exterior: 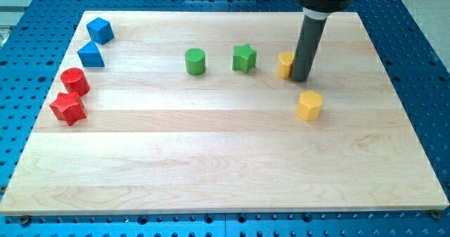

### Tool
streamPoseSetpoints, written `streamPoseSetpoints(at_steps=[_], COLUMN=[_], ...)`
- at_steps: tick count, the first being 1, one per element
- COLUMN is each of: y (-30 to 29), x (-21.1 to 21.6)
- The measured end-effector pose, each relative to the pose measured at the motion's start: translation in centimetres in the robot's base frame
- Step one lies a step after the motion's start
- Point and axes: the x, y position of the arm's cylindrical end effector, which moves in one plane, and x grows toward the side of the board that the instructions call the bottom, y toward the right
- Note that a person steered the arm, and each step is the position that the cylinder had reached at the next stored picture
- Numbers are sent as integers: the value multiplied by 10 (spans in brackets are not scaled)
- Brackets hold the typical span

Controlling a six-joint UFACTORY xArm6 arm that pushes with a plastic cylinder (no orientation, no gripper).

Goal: Move the yellow hexagon horizontally to the yellow heart

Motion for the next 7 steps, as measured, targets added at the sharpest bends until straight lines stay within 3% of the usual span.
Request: streamPoseSetpoints(at_steps=[1,2,3,4,6,7], y=[75,84,33,-20,8,14], x=[37,116,143,109,51,86])
